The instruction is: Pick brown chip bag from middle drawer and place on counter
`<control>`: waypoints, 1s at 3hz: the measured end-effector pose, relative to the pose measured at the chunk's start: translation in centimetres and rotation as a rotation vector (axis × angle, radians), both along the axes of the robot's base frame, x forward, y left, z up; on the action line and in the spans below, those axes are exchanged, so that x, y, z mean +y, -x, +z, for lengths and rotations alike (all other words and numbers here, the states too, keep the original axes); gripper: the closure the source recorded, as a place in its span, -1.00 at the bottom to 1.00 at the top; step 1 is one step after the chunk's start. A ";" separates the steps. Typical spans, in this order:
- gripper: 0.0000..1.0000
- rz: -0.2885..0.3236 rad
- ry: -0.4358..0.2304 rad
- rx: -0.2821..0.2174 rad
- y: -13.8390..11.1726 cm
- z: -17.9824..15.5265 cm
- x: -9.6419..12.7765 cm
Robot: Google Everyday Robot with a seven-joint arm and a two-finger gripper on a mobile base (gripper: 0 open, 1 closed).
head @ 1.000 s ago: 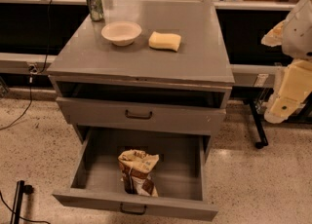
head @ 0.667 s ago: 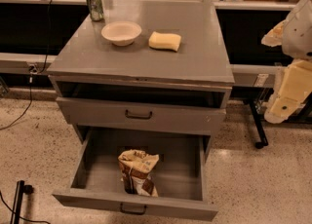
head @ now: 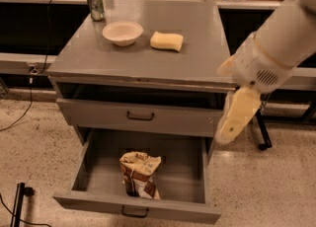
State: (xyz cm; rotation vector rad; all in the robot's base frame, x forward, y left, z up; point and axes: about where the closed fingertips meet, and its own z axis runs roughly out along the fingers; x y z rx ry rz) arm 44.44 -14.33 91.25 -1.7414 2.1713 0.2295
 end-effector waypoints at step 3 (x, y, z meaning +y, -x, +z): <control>-1.00 0.120 -0.187 -0.050 -0.5 -7.4 9.4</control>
Offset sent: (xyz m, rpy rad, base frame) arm -0.0103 0.0438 -0.0394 0.1065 0.0191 0.0598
